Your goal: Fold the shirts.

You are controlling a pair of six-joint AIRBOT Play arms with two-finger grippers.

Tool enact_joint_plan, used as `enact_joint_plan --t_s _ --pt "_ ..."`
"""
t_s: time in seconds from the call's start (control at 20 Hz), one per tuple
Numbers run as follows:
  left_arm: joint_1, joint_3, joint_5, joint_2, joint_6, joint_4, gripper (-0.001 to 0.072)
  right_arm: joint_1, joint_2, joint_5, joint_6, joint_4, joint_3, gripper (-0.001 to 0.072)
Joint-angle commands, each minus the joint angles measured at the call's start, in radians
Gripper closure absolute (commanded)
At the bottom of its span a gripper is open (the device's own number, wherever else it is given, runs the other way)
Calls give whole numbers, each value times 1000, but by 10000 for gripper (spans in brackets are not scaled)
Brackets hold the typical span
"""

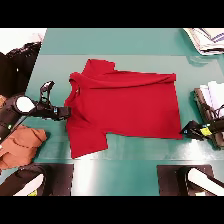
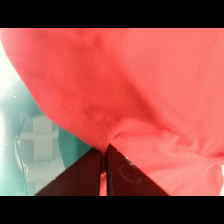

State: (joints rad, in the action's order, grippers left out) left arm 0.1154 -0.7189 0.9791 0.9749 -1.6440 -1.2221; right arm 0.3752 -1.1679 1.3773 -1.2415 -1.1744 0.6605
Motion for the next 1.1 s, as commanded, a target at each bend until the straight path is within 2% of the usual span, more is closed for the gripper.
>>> enact_joint_plan --t_s 0.0,0.1,0.25,0.3,0.45,0.6,0.8,0.9,1.05 --pt "0 -3 -2 -1 3 0 680 -43 -57 -42 5 49 -18 269" --pt "0 -3 -1 -1 3 0 680 -89 -80 -35 4 50 -18 291" --pt "0 -3 13 -2 3 0 681 -145 -75 -41 5 50 -18 616" --pt "0 -4 16 -12 3 0 681 -158 -55 -49 6 49 -18 694" --pt "0 -56 23 -88 2 -9 682 -169 59 -55 5 51 17 693" --pt "0 -232 36 -191 3 -19 681 -168 195 -42 2 80 196 693" --pt "0 -618 32 -258 20 -50 681 -167 327 -93 -19 134 575 693" --pt "0 -814 30 -259 55 -54 680 -167 363 -129 -19 126 781 693" --pt "0 -1086 23 -259 55 -55 681 -167 389 -180 -19 123 1059 693"
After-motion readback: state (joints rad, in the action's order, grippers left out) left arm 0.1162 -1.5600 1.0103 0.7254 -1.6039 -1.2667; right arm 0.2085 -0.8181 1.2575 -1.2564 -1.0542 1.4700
